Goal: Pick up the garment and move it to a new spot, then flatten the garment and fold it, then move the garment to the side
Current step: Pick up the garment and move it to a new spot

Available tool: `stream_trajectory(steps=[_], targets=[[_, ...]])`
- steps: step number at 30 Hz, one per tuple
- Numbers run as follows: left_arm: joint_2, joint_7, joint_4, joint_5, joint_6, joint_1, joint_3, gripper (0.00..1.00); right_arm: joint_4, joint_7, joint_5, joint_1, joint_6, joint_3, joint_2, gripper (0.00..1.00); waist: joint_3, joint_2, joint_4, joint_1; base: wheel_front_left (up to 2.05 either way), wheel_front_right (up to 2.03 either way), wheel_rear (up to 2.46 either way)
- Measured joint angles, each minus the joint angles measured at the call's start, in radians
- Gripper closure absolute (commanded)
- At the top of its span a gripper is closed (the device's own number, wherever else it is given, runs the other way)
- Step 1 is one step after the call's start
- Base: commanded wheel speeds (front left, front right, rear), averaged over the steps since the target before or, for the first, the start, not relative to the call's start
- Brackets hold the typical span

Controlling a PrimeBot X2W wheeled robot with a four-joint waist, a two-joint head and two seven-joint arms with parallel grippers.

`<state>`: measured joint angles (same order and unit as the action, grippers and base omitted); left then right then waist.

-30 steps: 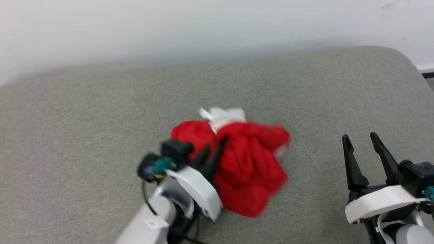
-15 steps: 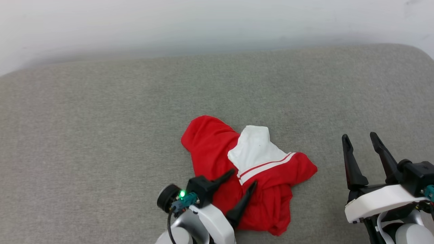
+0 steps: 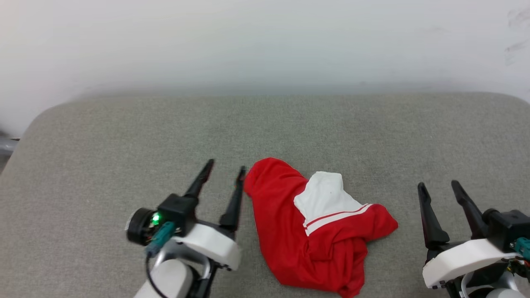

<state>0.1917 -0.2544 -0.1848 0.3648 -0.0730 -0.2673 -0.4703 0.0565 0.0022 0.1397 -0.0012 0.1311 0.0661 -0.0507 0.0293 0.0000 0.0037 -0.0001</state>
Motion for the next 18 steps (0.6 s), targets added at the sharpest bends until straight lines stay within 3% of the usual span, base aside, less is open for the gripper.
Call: stream_trajectory(steps=[10,18], targets=[[0.091,-0.006,0.043,0.009,-0.091,0.125,0.171,0.00,0.011,0.025,-0.007,0.046,0.000,0.011,0.000,0.00,-0.040,0.0000,0.010,0.0000,0.00,0.00,0.00],[0.114,-0.007,0.072,0.008,-0.106,0.204,0.206,0.00,0.027,0.043,-0.018,0.063,0.000,0.011,0.000,0.00,-0.052,0.0000,0.007,0.0001,0.00,0.00,0.00]])
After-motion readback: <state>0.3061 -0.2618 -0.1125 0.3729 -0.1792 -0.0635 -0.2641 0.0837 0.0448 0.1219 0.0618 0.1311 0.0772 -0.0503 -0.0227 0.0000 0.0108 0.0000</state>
